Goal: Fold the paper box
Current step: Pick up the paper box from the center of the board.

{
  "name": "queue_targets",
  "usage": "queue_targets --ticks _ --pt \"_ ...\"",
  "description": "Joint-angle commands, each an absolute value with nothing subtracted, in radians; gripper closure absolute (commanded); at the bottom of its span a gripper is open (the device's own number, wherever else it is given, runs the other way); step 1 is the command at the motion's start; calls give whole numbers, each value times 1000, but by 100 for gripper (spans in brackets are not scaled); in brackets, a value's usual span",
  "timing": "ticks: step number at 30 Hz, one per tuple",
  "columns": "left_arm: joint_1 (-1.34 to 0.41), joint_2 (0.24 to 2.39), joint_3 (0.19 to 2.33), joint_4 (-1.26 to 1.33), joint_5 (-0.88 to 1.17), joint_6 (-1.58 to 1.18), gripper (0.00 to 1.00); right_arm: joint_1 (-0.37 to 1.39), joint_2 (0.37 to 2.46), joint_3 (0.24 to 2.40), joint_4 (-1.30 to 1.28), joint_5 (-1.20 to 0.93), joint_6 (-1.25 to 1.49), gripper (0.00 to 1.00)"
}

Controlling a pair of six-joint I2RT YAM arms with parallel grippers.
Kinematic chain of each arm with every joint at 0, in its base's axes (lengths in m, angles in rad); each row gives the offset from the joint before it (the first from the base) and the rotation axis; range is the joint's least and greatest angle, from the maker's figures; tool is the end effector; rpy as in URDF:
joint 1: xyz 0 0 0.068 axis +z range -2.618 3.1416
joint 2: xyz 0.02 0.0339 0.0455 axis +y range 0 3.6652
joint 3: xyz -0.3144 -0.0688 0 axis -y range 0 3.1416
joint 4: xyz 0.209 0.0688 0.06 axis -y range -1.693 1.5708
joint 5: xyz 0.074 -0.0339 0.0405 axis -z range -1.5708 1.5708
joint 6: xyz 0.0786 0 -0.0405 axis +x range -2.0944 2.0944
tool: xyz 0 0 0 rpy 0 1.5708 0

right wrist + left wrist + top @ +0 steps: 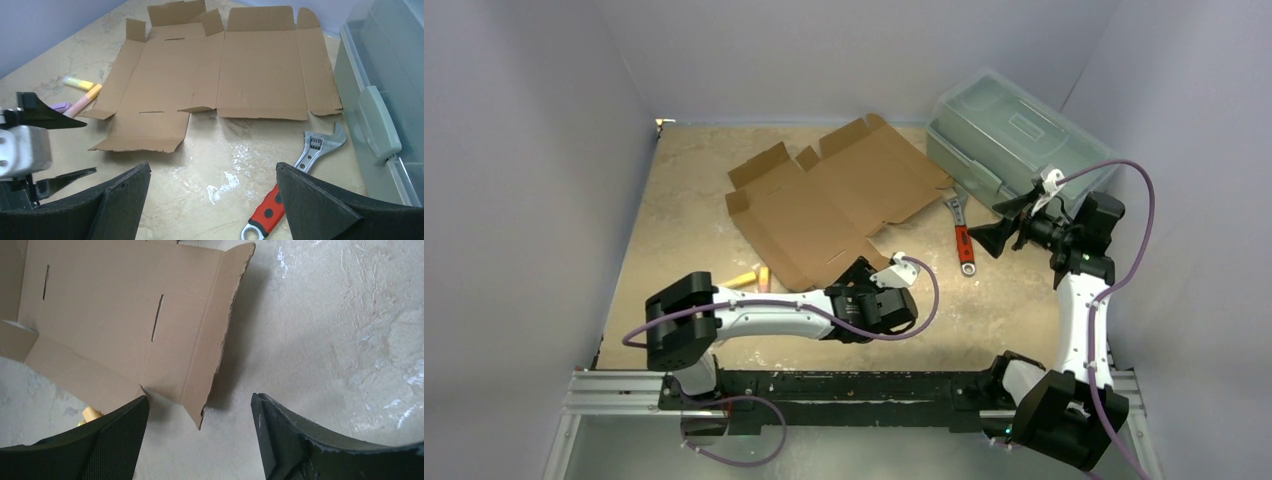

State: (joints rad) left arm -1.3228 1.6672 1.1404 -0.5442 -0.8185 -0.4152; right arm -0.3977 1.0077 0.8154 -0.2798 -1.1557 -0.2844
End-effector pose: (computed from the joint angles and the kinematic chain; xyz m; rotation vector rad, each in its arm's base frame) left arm 0.1347 -0.2983 0.2611 0.7479 2.0907 0.1878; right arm 0.1781 0.0032 0.3502 -0.5739 1.7135 0.6877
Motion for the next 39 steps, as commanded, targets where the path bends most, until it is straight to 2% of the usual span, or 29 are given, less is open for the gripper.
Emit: queue_targets --ticks 1,4,5,13,22,23,26,27,32,39 --pt "-1285 1725 1126 -392 -814 -321 30 -393 1006 856 -282 -1172 -307 1" --pt "-1241 1739 1108 -329 -781 -298 47 -393 1013 857 -286 -1164 -309 1" --pt "-1230 1742 1102 -308 -767 -289 49 -393 1016 859 -290 -1164 -312 1" --pt "-1172 1786 1078 -206 -695 -224 52 -392 1038 878 -339 -1169 -349 1" --pt "-1138 1813 1063 -149 -624 -191 60 -393 1068 900 -389 -1163 -389 1" --pt "-1135 1813 1060 -138 -625 -182 65 -392 1072 901 -394 -1162 -393 1" --pt "-1128 1816 1059 -115 -672 -134 95 -390 1082 911 -411 -1160 -404 1" --pt "-1127 1816 1060 -109 -710 -107 100 -391 1085 914 -416 -1160 -406 1" --pt "-1127 1761 1073 -77 -832 68 100 -388 1094 916 -420 -1144 -407 1" --pt "-1122 1602 1066 -45 -810 223 100 -383 1119 906 -380 -1140 -344 1"
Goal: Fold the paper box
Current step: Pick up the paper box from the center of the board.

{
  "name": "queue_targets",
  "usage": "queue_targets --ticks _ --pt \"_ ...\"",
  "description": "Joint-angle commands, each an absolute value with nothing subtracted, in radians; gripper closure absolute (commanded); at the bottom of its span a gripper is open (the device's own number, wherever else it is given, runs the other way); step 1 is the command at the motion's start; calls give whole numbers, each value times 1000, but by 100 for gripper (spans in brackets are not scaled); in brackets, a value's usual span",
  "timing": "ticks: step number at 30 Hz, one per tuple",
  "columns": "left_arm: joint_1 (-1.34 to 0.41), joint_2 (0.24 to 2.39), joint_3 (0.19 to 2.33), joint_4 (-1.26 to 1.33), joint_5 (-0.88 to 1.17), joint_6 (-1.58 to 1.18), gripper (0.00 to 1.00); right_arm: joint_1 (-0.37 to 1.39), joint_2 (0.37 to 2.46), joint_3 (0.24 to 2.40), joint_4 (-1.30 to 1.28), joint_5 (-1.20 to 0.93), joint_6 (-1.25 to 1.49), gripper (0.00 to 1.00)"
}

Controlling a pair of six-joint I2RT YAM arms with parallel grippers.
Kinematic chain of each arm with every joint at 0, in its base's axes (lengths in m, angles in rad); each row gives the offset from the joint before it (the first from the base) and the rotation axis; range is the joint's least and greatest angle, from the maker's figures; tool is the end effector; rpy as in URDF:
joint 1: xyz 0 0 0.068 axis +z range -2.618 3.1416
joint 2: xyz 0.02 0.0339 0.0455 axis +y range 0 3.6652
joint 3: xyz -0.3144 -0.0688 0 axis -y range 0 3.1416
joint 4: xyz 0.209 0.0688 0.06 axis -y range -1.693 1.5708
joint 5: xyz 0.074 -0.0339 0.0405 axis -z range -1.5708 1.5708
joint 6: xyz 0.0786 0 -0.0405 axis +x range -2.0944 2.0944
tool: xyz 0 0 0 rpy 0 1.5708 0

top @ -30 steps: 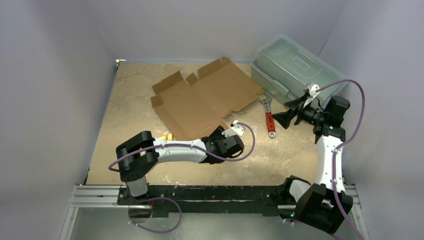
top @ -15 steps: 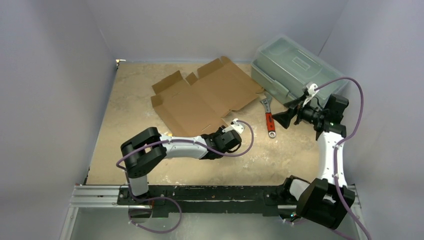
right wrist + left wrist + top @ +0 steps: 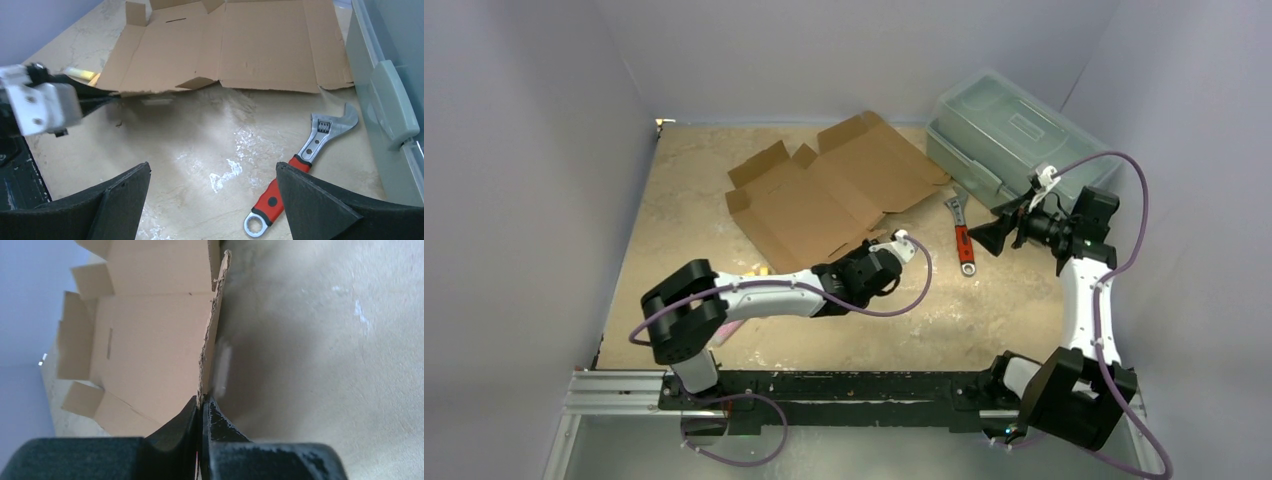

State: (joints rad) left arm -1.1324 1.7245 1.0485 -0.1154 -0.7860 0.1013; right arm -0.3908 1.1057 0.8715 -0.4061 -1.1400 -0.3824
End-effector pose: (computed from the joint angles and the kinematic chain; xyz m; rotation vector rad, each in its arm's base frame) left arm 0.2031 -0.3021 0.2481 0.9164 1.9059 0.3298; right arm 0.1954 -0.0032 0.3405 -0.5700 1.7973 0.7258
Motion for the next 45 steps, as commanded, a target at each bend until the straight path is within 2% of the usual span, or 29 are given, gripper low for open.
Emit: queue_targets --ticks 1,5,9,14,17,26,37,45 --pt "-1122 1589 1075 -68 -793 231 100 -380 1128 902 -367 -1145 -321 1" --pt "-1122 1553 1116 -187 -772 237 100 -348 1161 860 -238 -1143 -134 1" --pt "-1122 1497 1119 -254 -744 244 100 -265 1167 765 8 -1069 140 1" --pt "-1123 1411 1081 -281 -656 241 100 -211 1162 592 399 -850 603 1" --pt "-1124 1372 1059 -288 -611 220 100 -170 1175 567 470 -702 739 1" --pt "-1124 1333 993 -269 -523 134 100 -22 1274 600 587 -614 831 1" --pt "-1127 1303 943 -232 -482 49 100 -8 1361 659 378 -442 736 1" --pt "-1129 1256 913 -212 -470 19 100 -8 1361 638 377 -435 735 1"
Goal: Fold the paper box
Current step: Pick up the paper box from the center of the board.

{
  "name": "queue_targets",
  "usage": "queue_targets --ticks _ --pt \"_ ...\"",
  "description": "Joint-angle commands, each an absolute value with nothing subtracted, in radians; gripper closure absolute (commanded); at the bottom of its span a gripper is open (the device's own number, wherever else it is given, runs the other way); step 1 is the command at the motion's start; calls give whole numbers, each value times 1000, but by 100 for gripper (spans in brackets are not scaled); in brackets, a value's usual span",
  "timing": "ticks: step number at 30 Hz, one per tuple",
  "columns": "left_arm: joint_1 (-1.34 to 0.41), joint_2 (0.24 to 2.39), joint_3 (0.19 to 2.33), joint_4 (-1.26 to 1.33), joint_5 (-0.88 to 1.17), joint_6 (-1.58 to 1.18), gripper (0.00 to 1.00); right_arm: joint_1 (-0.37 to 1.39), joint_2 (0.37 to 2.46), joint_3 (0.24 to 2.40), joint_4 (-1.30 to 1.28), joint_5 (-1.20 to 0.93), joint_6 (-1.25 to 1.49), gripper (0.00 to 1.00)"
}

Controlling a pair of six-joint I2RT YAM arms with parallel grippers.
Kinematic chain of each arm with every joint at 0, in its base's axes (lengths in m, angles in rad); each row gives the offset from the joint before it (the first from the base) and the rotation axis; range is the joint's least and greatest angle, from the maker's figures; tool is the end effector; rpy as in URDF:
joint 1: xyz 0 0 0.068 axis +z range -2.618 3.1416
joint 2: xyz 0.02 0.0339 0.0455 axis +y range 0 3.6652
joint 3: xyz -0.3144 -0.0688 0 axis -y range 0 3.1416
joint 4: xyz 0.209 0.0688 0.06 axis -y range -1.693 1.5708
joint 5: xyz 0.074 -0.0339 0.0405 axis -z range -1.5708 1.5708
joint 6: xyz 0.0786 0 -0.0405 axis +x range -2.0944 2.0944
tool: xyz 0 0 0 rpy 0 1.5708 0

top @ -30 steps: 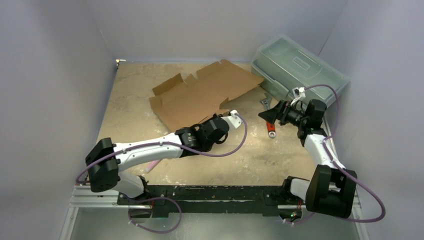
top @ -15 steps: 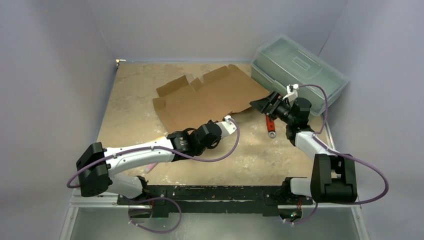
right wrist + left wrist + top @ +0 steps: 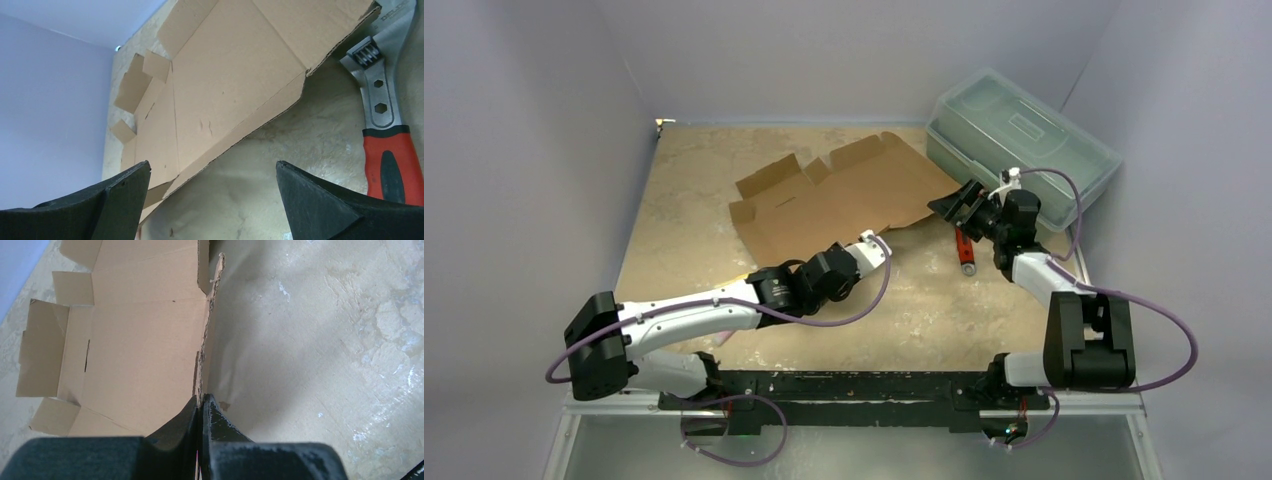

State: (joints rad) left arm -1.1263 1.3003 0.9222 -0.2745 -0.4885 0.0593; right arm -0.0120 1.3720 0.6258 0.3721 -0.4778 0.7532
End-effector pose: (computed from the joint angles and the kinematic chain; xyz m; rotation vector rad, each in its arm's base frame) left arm 0.1478 -0.2246 0.3080 0.9686 1.9058 -0.0781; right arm 0.2864 0.0327 0.2713 0.4374 1.9740 0.9453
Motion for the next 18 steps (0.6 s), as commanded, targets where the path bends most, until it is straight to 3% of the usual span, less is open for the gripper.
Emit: queue_targets --ticks 1,14,18 --pt "-1129 1254 914 -211 -462 16 100 -8 1371 634 379 -433 741 1" --pt "-1163 1220 905 -227 -410 -33 100 -8 1480 639 475 -492 840 1" --pt "-1172 1207 898 -255 -414 -46 100 -8 1525 651 520 -512 890 10"
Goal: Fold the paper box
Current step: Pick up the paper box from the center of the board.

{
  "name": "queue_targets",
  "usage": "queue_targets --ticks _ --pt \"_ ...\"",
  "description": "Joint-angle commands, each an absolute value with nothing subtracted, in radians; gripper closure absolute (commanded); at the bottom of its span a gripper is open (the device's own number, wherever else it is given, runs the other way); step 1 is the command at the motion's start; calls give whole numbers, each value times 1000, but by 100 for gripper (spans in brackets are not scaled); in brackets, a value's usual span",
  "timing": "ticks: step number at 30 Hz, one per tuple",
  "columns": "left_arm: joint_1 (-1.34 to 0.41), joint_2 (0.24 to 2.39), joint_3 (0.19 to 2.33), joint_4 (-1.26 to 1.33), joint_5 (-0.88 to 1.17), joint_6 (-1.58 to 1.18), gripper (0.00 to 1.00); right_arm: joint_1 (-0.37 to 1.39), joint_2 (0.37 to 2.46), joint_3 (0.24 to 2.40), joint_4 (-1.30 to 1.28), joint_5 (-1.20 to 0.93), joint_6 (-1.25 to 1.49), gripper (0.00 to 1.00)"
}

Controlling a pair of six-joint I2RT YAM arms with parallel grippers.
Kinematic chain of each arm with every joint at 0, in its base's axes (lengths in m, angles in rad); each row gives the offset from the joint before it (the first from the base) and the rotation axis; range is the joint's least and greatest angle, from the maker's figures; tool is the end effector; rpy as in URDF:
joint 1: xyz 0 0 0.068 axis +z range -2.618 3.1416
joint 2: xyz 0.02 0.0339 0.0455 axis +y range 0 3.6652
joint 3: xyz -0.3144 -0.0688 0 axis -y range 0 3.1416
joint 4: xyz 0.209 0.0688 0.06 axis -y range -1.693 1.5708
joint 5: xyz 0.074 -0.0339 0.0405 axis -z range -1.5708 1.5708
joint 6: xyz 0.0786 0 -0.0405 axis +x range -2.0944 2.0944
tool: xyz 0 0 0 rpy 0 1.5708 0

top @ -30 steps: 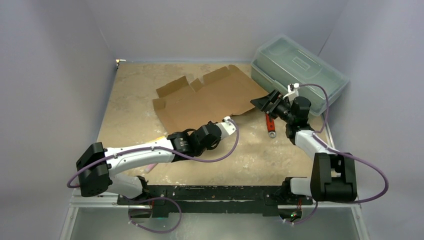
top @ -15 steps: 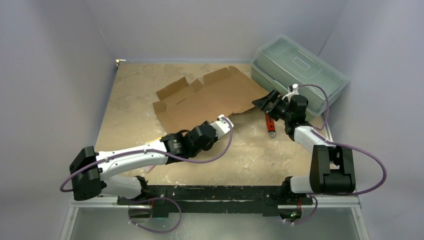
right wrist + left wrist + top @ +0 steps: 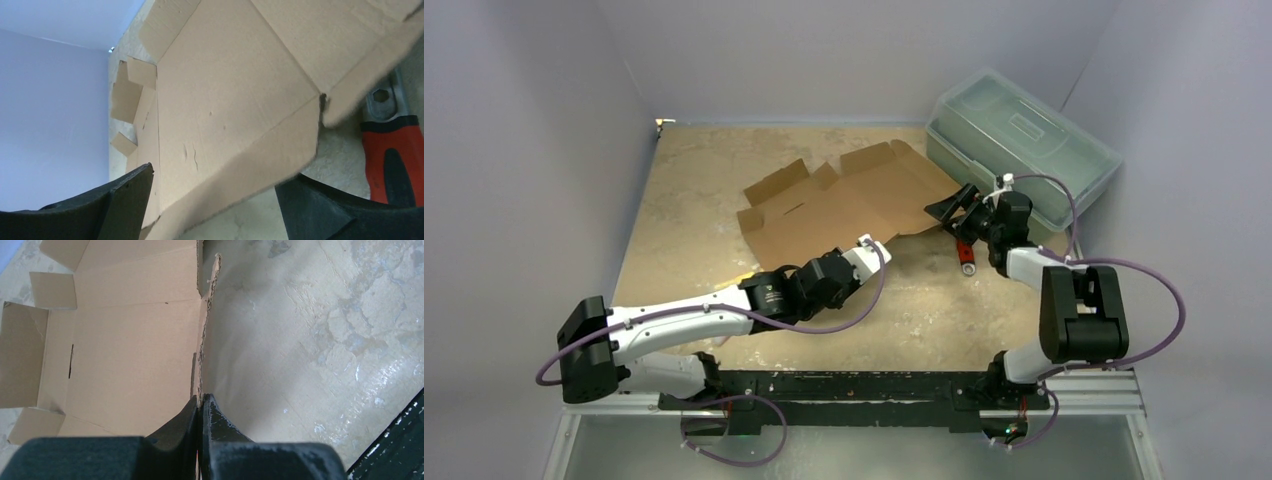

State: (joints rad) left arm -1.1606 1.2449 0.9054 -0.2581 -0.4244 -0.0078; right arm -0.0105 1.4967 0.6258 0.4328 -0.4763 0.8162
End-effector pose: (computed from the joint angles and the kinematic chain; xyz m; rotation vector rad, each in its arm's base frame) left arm 0.1321 -0.2226 0.3164 0.9458 1.8952 -0.2358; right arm 0.3079 0.0328 0.2448 0.5396 2.0269 0.9797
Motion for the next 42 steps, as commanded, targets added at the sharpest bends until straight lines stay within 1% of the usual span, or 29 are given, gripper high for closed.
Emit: queue_targets --ticks 1,4,8,11,13,14,15,16,21,27,30,32,34,36,38,40,42 --pt "-1175 1203 897 -262 -414 -49 100 -8 1537 653 537 -525 905 14" --pt "-1181 1182 890 -285 -413 -66 100 18 1548 655 555 -539 936 21" --pt "-1186 1150 879 -322 -401 -90 100 18 1499 619 587 -516 968 38" --pt "-1189 1124 873 -339 -395 -106 100 18 1449 597 605 -504 986 58" --pt "-1189 1105 872 -345 -391 -114 100 18 1411 587 602 -494 987 75" --pt "-1189 1096 871 -345 -389 -116 100 18 1395 583 596 -486 985 86" --pt "-1189 1087 872 -343 -387 -118 100 18 1379 580 589 -478 980 92" --pt "-1189 1079 872 -340 -385 -119 100 18 1365 577 587 -474 975 95" --pt "-1189 1052 871 -323 -384 -125 100 18 1304 579 616 -495 953 100" --pt "-1189 1050 854 -202 -378 -129 100 8 1185 625 641 -508 849 100" --pt "-1189 1091 866 -114 -346 -135 90 3 1132 660 588 -532 718 100" --pt "-1189 1132 884 -78 -319 -155 83 -35 1105 696 489 -585 576 100" --pt "-1189 1171 905 -67 -289 -190 74 -69 1073 726 399 -654 425 100" --pt "-1180 1192 927 -87 -274 -241 61 -124 1034 742 315 -730 277 100" --pt "-1128 1176 930 -109 -211 -311 52 -180 1010 763 246 -792 176 100" --pt "-1043 1119 886 -93 -117 -366 48 -219 1003 787 188 -859 84 100" --pt "-959 1046 844 -80 -100 -394 39 -231 1004 810 123 -898 -12 100"
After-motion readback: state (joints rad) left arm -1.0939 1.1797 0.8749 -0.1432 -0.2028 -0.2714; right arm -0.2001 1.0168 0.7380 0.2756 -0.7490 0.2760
